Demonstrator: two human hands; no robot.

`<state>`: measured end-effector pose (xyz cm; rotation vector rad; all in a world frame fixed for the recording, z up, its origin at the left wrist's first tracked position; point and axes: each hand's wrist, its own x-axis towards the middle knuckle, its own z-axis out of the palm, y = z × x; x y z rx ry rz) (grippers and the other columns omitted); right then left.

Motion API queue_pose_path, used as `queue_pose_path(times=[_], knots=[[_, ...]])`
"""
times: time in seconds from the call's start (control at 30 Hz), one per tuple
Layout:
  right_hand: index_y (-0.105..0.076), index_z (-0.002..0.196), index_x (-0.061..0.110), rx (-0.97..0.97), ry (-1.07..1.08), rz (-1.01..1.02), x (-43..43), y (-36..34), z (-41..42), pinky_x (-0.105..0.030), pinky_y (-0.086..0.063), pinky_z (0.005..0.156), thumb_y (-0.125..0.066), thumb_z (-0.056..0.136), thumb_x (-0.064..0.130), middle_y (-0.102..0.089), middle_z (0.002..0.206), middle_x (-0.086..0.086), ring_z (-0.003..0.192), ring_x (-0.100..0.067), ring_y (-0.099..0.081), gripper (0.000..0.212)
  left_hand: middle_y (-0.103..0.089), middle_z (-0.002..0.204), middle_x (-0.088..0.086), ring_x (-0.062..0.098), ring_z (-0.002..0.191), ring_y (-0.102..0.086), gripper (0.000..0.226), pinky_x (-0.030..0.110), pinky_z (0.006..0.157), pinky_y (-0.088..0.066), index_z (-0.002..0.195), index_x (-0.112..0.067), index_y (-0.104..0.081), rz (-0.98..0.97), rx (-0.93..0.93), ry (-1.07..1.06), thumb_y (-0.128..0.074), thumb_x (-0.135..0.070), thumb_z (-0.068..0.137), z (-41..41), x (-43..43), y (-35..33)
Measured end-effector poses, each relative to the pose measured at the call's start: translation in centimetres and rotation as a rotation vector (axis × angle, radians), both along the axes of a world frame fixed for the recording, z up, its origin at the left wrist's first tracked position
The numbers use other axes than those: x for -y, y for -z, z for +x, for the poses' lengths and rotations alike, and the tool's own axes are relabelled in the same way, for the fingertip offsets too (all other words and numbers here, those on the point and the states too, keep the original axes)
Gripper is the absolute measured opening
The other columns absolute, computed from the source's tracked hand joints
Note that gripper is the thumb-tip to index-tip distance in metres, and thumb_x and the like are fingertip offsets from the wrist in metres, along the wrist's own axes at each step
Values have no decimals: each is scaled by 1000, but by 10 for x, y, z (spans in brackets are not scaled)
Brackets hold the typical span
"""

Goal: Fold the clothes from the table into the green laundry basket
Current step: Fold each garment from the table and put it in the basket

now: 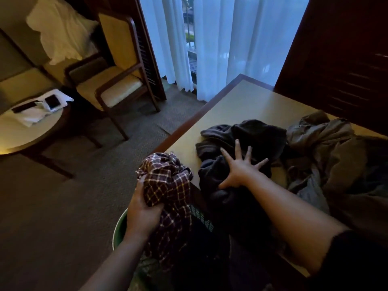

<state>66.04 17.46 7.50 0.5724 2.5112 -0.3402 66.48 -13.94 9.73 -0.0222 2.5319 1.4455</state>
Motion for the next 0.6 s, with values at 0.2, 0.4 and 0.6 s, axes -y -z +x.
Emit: queue_pose_path(times=[0.2,0.4,0.6], knots=[[1,158,48,64,-33,-22,23,12,5,-80,-11,112,-76,61,79,21,169,-5,153,-47,14,127,-58,134,-3,29,128,-55,80,58,113,-41,151,-35,-40,26,235,-256,-80,-13,85,8,35,12],[-34,148,42,-79,-99,-10,62,11,36,-55,-48,100,-78,69,64,-27,149,-11,133,-41,-35,92,-54,145,3,34,133,-53,90,59,116,-39,156,-33,-33,30,326,-436,-83,-23,81,42,39,24],[-51,101,34,-306,-194,-151,81,-3,81,-32,-43,61,-66,76,33,-49,96,-1,85,-31,-60,29,-58,136,1,29,120,-60,84,56,109,-47,152,-33,-37,109,324,-556,-81,-21,82,95,31,18]])
